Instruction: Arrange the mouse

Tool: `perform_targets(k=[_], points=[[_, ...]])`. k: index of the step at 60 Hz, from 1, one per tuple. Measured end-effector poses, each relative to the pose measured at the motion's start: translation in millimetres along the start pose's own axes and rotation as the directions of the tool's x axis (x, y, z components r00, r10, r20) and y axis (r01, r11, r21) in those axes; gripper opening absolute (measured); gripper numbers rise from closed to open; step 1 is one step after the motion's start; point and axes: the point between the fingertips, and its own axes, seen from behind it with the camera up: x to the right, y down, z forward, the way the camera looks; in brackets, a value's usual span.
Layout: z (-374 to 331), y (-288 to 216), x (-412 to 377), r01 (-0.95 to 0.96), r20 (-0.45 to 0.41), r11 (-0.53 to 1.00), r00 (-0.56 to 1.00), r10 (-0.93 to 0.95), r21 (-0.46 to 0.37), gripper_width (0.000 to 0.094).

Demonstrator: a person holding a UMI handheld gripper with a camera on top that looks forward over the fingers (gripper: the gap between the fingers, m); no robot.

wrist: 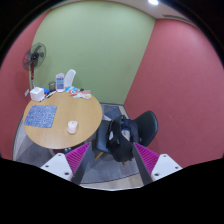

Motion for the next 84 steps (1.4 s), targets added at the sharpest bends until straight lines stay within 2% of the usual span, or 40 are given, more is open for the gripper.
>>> perform_targets(k=[15,19,21,27,34,37,54,57,58,63,73,79,84], points=[[-6,31,-24,-0.054,-0.060,0.998,0.997,0.051,-0.044,0.0830],[-1,36,-25,-0.078,-0.049,0.995,0.996,0.075,-0.059,0.0833],[-13,56,-46,-0.098,-0.064,0.994,0.993,0.094,-0.052,0.0829],[-5,78,-76,-0.137,-0.037,0.988,0.990,0.135,-0.070,0.0827],[16,90,-112,-0.171,0.040,0.980,0.984,0.175,-0.102,0.0829],[24,100,-140,-0.185,0.056,0.979,0.980,0.190,-0.084,0.0829],[162,55,-214,-0.207,0.166,0.977,0.963,0.211,-0.043,0.0828],[191,44,-227,-0.205,0.180,0.979,0.962,0.205,-0.017,0.0830],[206,50,-245,-0.210,0.169,0.978,0.964,0.204,0.018,0.0830],[256,33,-262,-0.203,0.203,0.978,0.960,0.191,0.039,0.0831],[339,10,-284,-0.175,0.229,0.984,0.960,0.161,0.040,0.0821],[373,7,-292,-0.160,0.229,0.987,0.962,0.150,0.026,0.0790],[390,12,-289,-0.144,0.227,0.990,0.964,0.140,0.003,0.0694]])
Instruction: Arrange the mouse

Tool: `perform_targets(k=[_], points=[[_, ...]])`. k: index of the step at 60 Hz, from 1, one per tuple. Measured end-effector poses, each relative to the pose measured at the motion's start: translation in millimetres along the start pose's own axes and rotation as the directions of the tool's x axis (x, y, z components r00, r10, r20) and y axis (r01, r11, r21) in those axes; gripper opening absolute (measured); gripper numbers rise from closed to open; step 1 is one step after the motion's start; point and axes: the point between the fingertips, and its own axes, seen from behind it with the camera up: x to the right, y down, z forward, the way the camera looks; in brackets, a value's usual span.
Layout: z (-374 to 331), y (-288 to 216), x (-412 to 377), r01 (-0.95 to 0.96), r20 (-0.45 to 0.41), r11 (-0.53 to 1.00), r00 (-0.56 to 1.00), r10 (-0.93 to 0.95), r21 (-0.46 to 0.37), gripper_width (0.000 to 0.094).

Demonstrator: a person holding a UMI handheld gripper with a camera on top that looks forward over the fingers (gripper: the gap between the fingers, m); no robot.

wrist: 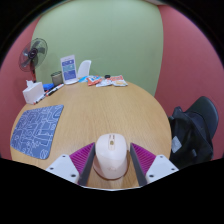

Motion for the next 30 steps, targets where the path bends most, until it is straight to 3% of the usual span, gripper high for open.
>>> perform_targets(k=[5,20,30], points=[[7,-1,-2,-0.004,0.030,1.000,1.000,0.004,0.003,0.0534],[7,-3,-3,0.034,0.018,0.999,0.999,-0.034,-0.003,0.0396],[-6,-29,3,0.008,-0.017,1.000,1.000,-0.008,0.001,0.0392]])
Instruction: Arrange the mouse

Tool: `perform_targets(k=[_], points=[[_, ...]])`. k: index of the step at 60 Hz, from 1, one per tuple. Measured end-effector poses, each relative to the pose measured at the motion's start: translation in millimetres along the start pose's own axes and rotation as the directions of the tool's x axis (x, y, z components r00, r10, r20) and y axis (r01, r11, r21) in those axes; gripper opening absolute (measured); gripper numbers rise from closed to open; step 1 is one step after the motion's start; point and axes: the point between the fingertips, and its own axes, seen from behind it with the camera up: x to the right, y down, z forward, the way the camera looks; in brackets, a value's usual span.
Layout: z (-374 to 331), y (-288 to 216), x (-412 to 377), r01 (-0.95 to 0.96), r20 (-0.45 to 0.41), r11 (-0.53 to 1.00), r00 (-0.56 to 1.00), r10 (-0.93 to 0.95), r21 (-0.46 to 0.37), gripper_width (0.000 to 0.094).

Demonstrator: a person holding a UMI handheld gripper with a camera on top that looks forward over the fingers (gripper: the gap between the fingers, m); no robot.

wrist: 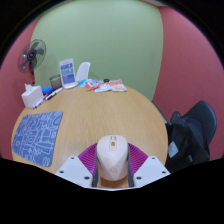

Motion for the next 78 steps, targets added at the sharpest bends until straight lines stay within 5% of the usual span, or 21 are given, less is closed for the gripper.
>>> perform_targets(k=[10,23,30,34,43,50,55,60,63,78], points=[[-37,-101,2,-0.061,-0.034,0.988,0.997,0.067,0.142,0.0393],[-73,-205,-128,-0.039,0.113,0.953,0.994,0.005,0.301,0.0391],[-52,-159,-240,-0.013,0.229,0.970,0.972,-0.044,0.241,0.0390],[-21,-116,-285,0.013,0.272,0.990,0.961,-0.051,0.137,0.0390],[25,-45,-335,0.054,0.278,0.998,0.959,-0.063,0.037,0.0396],[43,-22,-344,0.069,0.265,0.998,0.962,-0.063,-0.013,0.0488],[43,-24,-343,0.066,0.244,0.998,0.968,-0.065,0.003,0.0574],[29,-30,-342,0.085,0.235,0.996,0.968,-0.084,0.009,0.0867],[16,-37,-339,0.096,0.221,0.995,0.970,-0.097,0.016,0.0808],[-105,-71,-323,0.097,0.162,0.991,0.981,-0.111,0.089,0.0845]])
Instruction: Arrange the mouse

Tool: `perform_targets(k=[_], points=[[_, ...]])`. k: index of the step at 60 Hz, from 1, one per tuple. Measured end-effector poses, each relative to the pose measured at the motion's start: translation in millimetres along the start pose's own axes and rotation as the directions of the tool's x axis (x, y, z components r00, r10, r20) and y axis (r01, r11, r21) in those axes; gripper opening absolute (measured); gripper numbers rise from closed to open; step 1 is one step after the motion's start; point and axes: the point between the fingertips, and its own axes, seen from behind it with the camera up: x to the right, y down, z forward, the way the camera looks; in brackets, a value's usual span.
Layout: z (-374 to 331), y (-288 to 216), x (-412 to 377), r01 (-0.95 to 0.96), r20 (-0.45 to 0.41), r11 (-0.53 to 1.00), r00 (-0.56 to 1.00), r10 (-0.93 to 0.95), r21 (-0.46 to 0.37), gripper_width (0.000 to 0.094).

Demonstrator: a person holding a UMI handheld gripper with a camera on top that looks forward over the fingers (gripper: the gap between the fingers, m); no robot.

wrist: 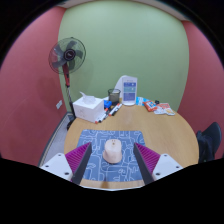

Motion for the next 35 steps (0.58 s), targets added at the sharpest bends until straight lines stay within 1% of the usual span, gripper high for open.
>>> perform_targets(k=[9,18,27,35], points=[[-77,-1,-10,0.013,-0.012,0.999,1.000,-0.013,0.036,0.0846],[-142,21,-20,0.037,-0.021,0.998,0.999,-0.036,0.048,0.0841],[-183,40,-22,0.032,-0.021,0.999,0.999,-0.031,0.043,0.0839],[-200,46,-27,0.041,-0.024,0.998,0.999,-0.039,0.049,0.0839]])
